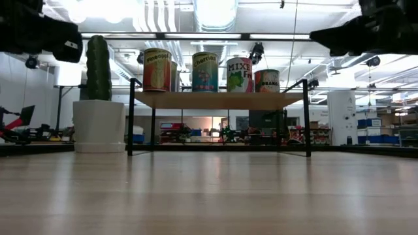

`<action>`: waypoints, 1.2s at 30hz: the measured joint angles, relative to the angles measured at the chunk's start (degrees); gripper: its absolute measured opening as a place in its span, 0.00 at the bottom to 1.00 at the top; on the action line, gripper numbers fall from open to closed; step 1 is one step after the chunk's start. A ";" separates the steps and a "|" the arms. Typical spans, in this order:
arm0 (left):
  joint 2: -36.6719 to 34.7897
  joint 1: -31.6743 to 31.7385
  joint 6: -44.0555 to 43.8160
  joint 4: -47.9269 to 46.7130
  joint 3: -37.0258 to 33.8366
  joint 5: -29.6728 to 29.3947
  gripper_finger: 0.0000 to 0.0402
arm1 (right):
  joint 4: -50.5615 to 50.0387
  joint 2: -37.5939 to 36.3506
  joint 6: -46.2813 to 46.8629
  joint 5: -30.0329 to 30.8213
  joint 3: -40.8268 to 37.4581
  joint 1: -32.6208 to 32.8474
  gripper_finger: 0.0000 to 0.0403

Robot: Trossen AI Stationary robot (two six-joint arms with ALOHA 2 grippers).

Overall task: Pick and place cans onto a shelf
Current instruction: Return to Home Position

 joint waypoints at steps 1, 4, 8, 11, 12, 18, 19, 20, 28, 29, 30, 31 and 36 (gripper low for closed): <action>-0.02 0.00 0.76 0.32 -0.59 -0.04 0.00 | -0.10 -1.23 -0.30 0.00 -0.45 0.00 0.02; -0.11 0.00 1.41 0.65 -1.73 -0.28 0.00 | -1.72 -5.00 -1.30 -0.74 -1.86 -0.01 0.02; -0.15 0.02 0.01 0.73 -2.16 -0.36 0.00 | -1.81 -9.48 -2.31 -2.16 -4.65 0.00 0.02; -0.12 0.01 -0.35 0.69 -2.22 -0.37 0.00 | -1.91 -12.72 -2.74 -2.54 -5.82 -0.02 0.02; -0.08 0.01 -0.39 0.67 -2.23 -0.37 0.00 | -2.36 -13.68 -2.82 -2.59 -5.84 0.00 0.02; 0.02 0.00 1.22 0.56 -2.25 -0.49 0.00 | -7.48 -18.16 -3.55 -2.97 -6.00 0.00 0.02; 0.05 0.00 2.11 0.49 -2.25 -0.69 0.00 | -7.49 -18.79 -3.55 -3.55 -6.00 0.00 0.02; 0.09 0.01 2.15 0.35 -2.25 -0.91 0.00 | -7.77 -19.20 -3.55 -4.39 -6.19 0.00 0.02; 0.17 0.02 0.74 -0.58 -2.25 -2.07 0.00 | -11.16 -19.17 -3.01 -7.26 -6.41 0.00 0.02; 0.17 0.02 0.77 -0.61 -2.25 -2.45 0.00 | -10.88 -19.17 -3.01 -7.22 -6.43 0.00 0.02; 0.17 0.02 0.80 -0.66 -2.25 -2.60 0.00 | -10.57 -19.17 -3.05 -7.22 -6.43 0.00 0.02; 0.15 0.02 0.80 -0.72 -2.25 -2.69 0.00 | -10.31 -19.17 -3.07 -7.23 -6.43 0.00 0.02; 0.17 0.01 0.79 -0.76 -2.25 -2.81 0.00 | -10.54 -18.52 -2.06 -7.10 -6.41 -0.02 0.02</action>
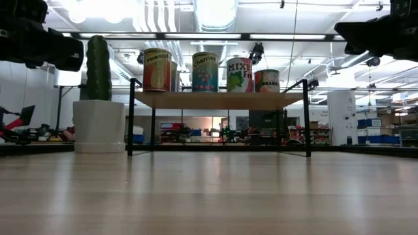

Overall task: Pick and place cans onto a shelf
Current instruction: Return to Home Position

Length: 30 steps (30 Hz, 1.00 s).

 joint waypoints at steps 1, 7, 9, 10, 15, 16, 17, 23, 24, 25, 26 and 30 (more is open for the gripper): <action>0.00 -0.01 0.01 0.00 0.00 0.00 0.00 | -0.08 0.28 -0.31 0.00 0.00 0.00 0.02; 0.00 0.01 0.01 0.00 0.00 0.00 0.00 | -0.19 1.91 0.09 0.01 0.00 0.00 0.02; 0.00 -0.01 0.01 0.00 0.00 0.00 0.00 | -0.19 2.19 0.08 0.01 0.00 0.00 0.02; 0.00 -0.01 0.01 0.00 0.00 0.00 0.00 | -0.19 2.36 0.08 0.01 0.00 0.00 0.02; 0.02 0.01 0.01 0.00 0.00 0.00 0.00 | -0.27 2.45 0.08 0.02 0.00 0.00 0.02; 0.02 -0.01 0.01 0.00 0.00 0.00 0.00 | -0.27 2.45 0.08 0.02 0.00 0.00 0.02; 0.04 0.00 0.01 0.02 0.00 0.00 0.00 | -0.27 2.45 0.08 0.02 0.00 0.00 0.02; 0.04 0.00 0.01 0.01 0.00 0.00 0.00 | -0.29 2.45 0.08 0.04 0.00 0.00 0.02; 0.04 0.00 0.01 0.02 0.00 0.00 0.00 | -0.29 2.45 0.08 0.04 0.00 0.00 0.02; 0.04 0.01 0.01 0.02 0.00 0.00 0.00 | -0.29 2.45 0.07 0.04 0.00 0.00 0.02; 0.04 0.00 0.01 0.02 0.00 0.00 0.00 | -0.29 2.45 0.08 0.04 0.00 0.00 0.02; 0.04 -0.01 0.01 0.02 0.00 0.00 0.00 | -0.29 2.45 0.05 0.04 0.00 0.00 0.02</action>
